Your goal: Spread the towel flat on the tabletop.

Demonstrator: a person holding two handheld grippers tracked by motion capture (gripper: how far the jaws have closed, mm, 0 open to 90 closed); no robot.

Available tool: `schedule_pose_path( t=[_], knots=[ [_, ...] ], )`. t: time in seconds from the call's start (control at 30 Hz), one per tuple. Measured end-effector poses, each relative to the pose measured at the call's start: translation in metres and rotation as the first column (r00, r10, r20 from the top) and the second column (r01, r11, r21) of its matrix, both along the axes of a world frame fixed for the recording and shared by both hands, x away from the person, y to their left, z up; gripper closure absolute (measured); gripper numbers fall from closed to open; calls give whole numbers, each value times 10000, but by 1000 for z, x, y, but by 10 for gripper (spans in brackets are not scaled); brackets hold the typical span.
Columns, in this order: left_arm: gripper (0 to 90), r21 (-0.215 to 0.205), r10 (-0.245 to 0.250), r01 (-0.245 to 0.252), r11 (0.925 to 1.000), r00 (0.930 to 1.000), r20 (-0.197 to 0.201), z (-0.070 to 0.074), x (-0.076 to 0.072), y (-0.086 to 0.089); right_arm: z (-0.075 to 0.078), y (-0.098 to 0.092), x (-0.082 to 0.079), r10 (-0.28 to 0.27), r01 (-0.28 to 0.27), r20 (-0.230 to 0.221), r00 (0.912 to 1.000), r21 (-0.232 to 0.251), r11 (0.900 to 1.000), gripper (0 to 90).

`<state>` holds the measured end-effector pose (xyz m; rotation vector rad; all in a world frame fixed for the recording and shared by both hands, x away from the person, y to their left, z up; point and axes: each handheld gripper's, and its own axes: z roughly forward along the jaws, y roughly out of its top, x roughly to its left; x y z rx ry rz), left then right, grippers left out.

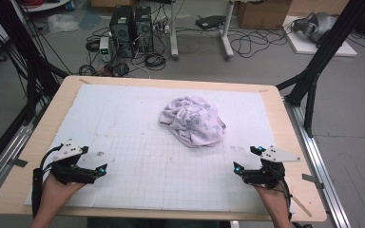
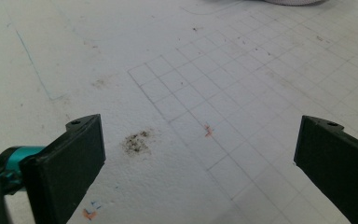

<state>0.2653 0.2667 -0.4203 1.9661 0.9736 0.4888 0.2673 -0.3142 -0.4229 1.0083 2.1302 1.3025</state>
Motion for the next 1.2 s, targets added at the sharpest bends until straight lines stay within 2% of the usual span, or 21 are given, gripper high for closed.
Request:
schedule_pose_path(
  t=[0.13,0.3,0.43,0.47,0.5,0.53,0.57,0.63,0.67,0.73,0.83,0.93,1.0,1.03,1.07,1.1,1.13,1.17,1.2],
  knots=[
    [23,-111,99,-98,9999,9999,62,1,0,-1,4,3,3,113,-112,36,9999,-96,9999,103],
    [23,-201,171,-170,9997,9998,51,0,2,-4,15,11,20,313,-312,125,9994,-52,9995,103],
    [23,-123,157,-158,9998,9999,-17,-2,4,-5,26,26,45,447,-445,45,9990,-369,9983,104],
    [23,-124,130,-131,9998,9999,-37,-2,4,-5,32,36,59,634,-634,-37,9980,-374,9973,104],
    [23,-134,141,-141,9998,9999,-32,-3,5,-5,35,42,67,758,-759,-44,9971,-348,9965,104],
    [23,-137,146,-147,9998,9999,-36,-3,5,-6,35,42,67,758,-759,-44,9971,-348,9965,104],
    [23,-138,147,-148,9998,9999,-17,-2,5,-6,41,56,83,995,-1002,-200,9948,-344,9944,104],
    [23,-138,132,-132,9998,9999,1,-2,6,-5,45,68,96,1231,-1240,-248,9921,-401,9915,106],
    [23,-148,129,-129,9998,9999,3,-2,6,-5,45,68,96,1231,-1240,-248,9921,-401,9915,106],
    [23,-122,145,-145,9998,9999,-3,-3,6,-4,47,81,110,1436,-1455,-456,9886,-413,9885,106],
    [23,-152,186,-186,9997,9998,-8,-3,6,-3,45,99,129,1558,-1620,-822,9844,-739,9840,110],
    [23,-128,146,-146,9998,9999,-34,-3,7,-2,36,115,142,1801,-1916,-1118,9773,-1017,9762,166],
    [23,-168,167,-167,9997,9998,-50,-4,8,-2,25,126,149,1768,-1969,-1425,9739,-1421,9701,172],
    [23,-172,160,-161,9997,9999,-60,-4,8,-2,12,135,154,1639,-1959,-1683,9720,-1953,9610,218],
    [23,-172,146,-147,9997,9999,-68,-4,8,-2,12,135,154,1639,-1959,-1683,9720,-1953,9610,218],
    [23,-194,127,-128,9997,9999,-83,-4,8,-2,9,138,155,1565,-1923,-1711,9727,-2175,9569,243],
    [23,-189,111,-112,9998,9999,-86,-5,8,-2,2,144,156,1371,-1792,-1631,9770,-2810,9428,281],
    [23,-163,82,-83,9998,9999,-80,-5,8,-3,2,144,156,1371,-1792,-1631,9770,-2810,9428,281],
    [23,-205,81,-83,9998,9999,-101,-5,8,-3,1,148,156,1224,-1646,-1544,9804,-3001,9396,357]
  ],
)
